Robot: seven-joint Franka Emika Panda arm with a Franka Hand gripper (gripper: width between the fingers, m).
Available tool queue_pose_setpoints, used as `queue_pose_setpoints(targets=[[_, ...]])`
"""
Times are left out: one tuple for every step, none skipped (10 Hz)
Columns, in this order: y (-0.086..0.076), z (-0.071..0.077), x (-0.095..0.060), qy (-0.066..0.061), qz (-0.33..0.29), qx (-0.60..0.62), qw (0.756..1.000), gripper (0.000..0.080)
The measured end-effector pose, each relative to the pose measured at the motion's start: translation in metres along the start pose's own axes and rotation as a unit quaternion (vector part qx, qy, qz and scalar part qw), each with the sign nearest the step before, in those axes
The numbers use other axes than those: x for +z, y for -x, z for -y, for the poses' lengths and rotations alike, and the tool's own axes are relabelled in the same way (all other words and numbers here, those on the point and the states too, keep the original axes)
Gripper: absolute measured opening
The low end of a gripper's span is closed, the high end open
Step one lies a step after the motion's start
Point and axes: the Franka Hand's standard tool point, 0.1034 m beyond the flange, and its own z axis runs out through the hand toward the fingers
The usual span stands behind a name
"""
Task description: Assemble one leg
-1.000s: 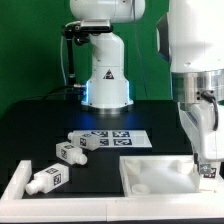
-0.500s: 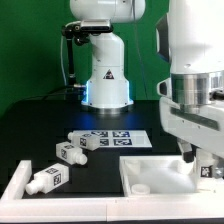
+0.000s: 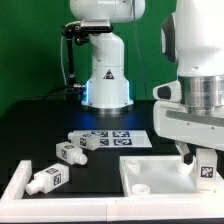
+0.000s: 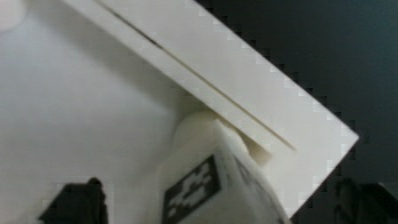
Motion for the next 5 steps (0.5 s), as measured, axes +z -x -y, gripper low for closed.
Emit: queue_pose_setpoints(targets=[[-0.0034, 0.0005, -0.0026, 0.004, -0.005, -0.1, 0.995, 0.0649], [-0.0056, 0.0001, -0.0031, 0.003, -0.006, -0.123, 0.992, 0.0649], [-0.0045, -0.0001, -0.0023, 0.003, -0.006, -0.101, 0.995, 0.0527], [-0.0046, -0.0001, -0.0024, 0.004, -0.006, -0.095, 0.995, 0.0527], [-0.0047, -0.0002, -0.0023, 0.003, -0.006, -0.088, 0.996, 0.0388]])
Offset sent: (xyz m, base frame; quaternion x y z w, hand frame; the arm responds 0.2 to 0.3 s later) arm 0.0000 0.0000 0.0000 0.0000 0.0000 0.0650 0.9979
